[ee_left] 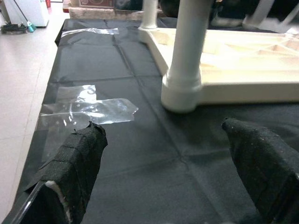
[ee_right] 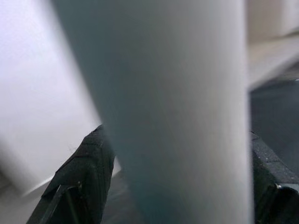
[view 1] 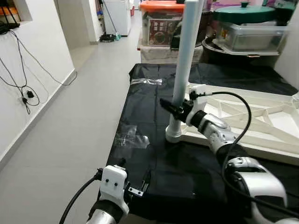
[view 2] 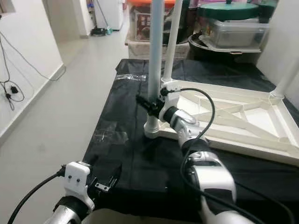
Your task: Building children table
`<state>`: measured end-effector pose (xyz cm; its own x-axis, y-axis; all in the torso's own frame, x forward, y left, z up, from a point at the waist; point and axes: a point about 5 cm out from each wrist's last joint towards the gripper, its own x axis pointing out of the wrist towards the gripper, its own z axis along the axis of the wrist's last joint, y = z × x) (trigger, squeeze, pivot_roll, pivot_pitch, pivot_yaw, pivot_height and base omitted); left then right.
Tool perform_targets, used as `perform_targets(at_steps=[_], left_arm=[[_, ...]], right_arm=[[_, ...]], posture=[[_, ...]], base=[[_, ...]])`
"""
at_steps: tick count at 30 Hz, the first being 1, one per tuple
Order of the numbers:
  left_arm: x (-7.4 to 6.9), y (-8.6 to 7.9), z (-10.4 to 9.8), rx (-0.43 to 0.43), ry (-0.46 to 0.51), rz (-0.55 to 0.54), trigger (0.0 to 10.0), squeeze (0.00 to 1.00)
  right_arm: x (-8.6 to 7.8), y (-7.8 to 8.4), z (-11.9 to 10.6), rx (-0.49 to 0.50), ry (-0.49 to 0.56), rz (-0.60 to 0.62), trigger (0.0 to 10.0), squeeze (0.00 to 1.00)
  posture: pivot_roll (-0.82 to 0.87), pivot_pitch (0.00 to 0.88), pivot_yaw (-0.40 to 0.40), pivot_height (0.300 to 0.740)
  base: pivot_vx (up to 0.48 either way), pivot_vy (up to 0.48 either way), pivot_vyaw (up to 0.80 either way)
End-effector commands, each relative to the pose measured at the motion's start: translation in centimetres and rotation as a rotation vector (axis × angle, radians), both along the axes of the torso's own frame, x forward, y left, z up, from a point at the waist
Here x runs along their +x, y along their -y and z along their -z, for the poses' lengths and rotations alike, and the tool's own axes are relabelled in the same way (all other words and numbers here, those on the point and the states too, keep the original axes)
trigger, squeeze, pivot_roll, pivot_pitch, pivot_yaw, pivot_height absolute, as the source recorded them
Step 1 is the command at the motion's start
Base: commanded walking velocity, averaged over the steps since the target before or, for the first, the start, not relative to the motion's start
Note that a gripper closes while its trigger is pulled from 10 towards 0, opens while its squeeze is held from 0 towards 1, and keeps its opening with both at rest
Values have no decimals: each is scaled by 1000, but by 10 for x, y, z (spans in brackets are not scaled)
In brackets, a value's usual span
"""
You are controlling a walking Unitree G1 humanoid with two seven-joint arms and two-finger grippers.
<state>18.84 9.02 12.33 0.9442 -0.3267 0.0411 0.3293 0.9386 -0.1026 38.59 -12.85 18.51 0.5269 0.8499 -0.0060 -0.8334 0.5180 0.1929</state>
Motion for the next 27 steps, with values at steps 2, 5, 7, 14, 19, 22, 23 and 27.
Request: perform_targets(at_steps=[2,5,7,14,19,22,23,27], left_arm=[[-1,1,0,-4,-15,-6,10000,0],[0,0,1,-5,-18,-8,10000,0],[1,0,2,-4,-19,-5,10000,0],[3,-1,4,1,-23,-4,10000,0],[4,-1,-3,15,42,2,10000,0],[3,-1,-8,11,79,14,10000,0],[2,0,-9,5,88,23,10000,0],[0,3,-16,22,149,53,10000,0]], right_arm=[[-15,-16,5,-17,-54,-345,10000,0],[-20,-14,0,-26,-43,-467,10000,0],[-26,-12,-2,-42,-19,-570,10000,0],[-32,-8,-2,-12,33,-603,10000,0],[-39,-10,6,31,54,-583,2980,0],[-41,-15,13,24,56,-551,0,0],[-42,-17,15,26,53,-535,0,0],[-49,-21,28,34,96,-384,0,0]], posture=[[150,57,-40,740],[142,53,-38,740],[136,47,-37,740],[125,32,-30,740],[121,24,-27,740],[118,18,-30,740],[118,18,-30,740],[111,8,-30,740]], base=[[0,0,0],[0,0,0],[0,0,0],[0,0,0],[0,0,0],[0,0,0],[0,0,0],[0,0,0]])
